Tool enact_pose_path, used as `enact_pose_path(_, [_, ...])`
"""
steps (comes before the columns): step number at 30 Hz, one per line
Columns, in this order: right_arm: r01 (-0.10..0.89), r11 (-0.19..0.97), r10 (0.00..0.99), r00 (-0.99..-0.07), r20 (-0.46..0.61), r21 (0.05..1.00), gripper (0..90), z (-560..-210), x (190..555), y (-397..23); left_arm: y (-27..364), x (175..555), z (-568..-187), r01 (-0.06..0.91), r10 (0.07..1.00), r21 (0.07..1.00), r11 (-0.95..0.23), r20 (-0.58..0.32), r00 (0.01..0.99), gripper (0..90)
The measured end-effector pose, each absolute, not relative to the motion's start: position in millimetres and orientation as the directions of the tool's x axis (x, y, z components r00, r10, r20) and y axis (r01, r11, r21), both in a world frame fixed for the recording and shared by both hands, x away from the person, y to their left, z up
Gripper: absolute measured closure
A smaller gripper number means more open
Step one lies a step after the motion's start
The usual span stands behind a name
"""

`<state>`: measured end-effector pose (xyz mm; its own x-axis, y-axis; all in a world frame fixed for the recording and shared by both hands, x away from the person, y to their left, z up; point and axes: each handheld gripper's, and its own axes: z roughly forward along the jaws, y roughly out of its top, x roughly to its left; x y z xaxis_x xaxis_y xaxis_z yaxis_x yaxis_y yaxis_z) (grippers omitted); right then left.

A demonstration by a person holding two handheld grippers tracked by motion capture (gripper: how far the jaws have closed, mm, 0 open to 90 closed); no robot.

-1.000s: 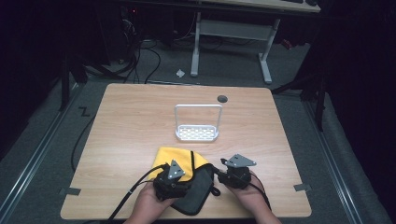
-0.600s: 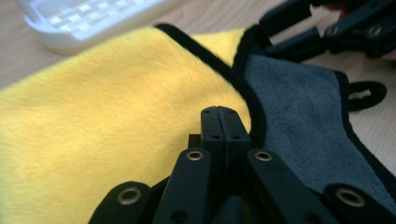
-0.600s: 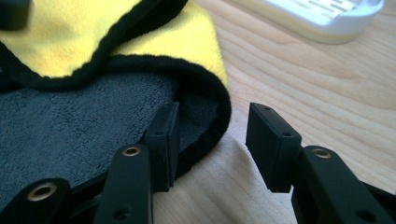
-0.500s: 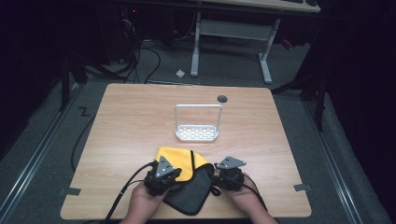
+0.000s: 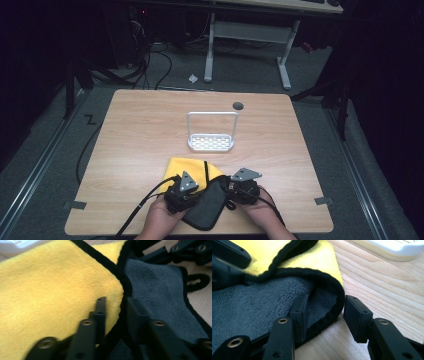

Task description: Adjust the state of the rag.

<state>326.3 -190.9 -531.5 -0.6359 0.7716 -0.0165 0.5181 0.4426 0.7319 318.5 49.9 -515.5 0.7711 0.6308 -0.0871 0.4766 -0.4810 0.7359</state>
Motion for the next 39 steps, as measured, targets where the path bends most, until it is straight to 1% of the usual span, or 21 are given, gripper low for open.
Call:
enact_pose_path(2, [0.517, 0.441, 0.771, -0.636, -0.015, 0.733, 56.1, -532, 326, -191, 53, 319, -515, 0.478, 0.635, 0.746, -0.463, -0.097, 0.766, 84.5])
enact_pose_path(4, [0.518, 0.443, 0.771, -0.636, -0.016, 0.732, 57.1, -531, 326, -191, 55, 320, -513, 0.483, 0.638, 0.752, -0.448, -0.11, 0.762, 89.0])
enact_pose_path(5, [0.518, 0.443, 0.769, -0.639, -0.014, 0.732, 60.9, -531, 326, -191, 59, 320, -510, 0.484, 0.641, 0.765, -0.425, -0.123, 0.758, 89.4])
enact_pose_path(13, [0.547, 0.428, 0.778, -0.628, 0.016, 0.72, 74.0, -529, 328, -193, 75, 322, -501, 0.473, 0.67, 0.8, -0.369, -0.124, 0.732, 89.9])
enact_pose_path(16, [0.541, 0.443, 0.779, -0.627, -0.008, 0.715, 83.3, -527, 326, -193, 92, 327, -496, 0.49, 0.697, 0.814, -0.311, -0.156, 0.7, 89.9])
enact_pose_path(18, [0.539, 0.436, 0.779, -0.627, -0.002, 0.72, 85.6, -527, 326, -195, 107, 332, -493, 0.507, 0.718, 0.817, -0.273, -0.178, 0.673, 89.9])
enact_pose_path(21, [0.534, 0.434, 0.782, -0.624, -0.008, 0.725, 86.0, -526, 326, -197, 130, 337, -492, 0.524, 0.754, 0.821, -0.227, -0.192, 0.628, 90.0])
enact_pose_path(22, [0.534, 0.434, 0.782, -0.624, -0.008, 0.725, 86.0, -526, 326, -197, 130, 337, -492, 0.524, 0.754, 0.821, -0.227, -0.192, 0.628, 90.0])
enact_pose_path(23, [0.533, 0.436, 0.783, -0.622, -0.014, 0.725, 86.0, -526, 327, -198, 143, 340, -492, 0.529, 0.775, 0.823, -0.206, -0.193, 0.602, 90.0])
enact_pose_path(26, [0.526, 0.439, 0.783, -0.622, -0.023, 0.729, 85.9, -525, 327, -198, 154, 342, -492, 0.539, 0.788, 0.821, -0.186, -0.203, 0.582, 90.0])
enact_pose_path(29, [0.516, 0.449, 0.786, -0.616, -0.047, 0.729, 85.3, -525, 326, -200, 177, 349, -496, 0.568, 0.818, 0.81, -0.149, -0.222, 0.531, 89.9])
enact_pose_path(31, [0.512, 0.452, 0.789, -0.611, -0.06, 0.73, 85.2, -525, 326, -200, 181, 351, -498, 0.575, 0.822, 0.806, -0.136, -0.232, 0.52, 89.9])
enact_pose_path(33, [0.516, 0.453, 0.795, -0.603, -0.067, 0.727, 85.2, -526, 327, -204, 193, 354, -502, 0.593, 0.841, 0.797, -0.116, -0.239, 0.486, 89.9])
enact_pose_path(38, [0.518, 0.445, 0.811, -0.579, -0.084, 0.731, 85.1, -525, 330, -214, 202, 358, -506, 0.609, 0.851, 0.787, -0.1, -0.25, 0.462, 89.8])
enact_pose_path(39, [0.524, 0.437, 0.819, -0.568, -0.083, 0.731, 85.1, -525, 331, -218, 205, 360, -510, 0.626, 0.851, 0.775, -0.089, -0.267, 0.453, 89.8])
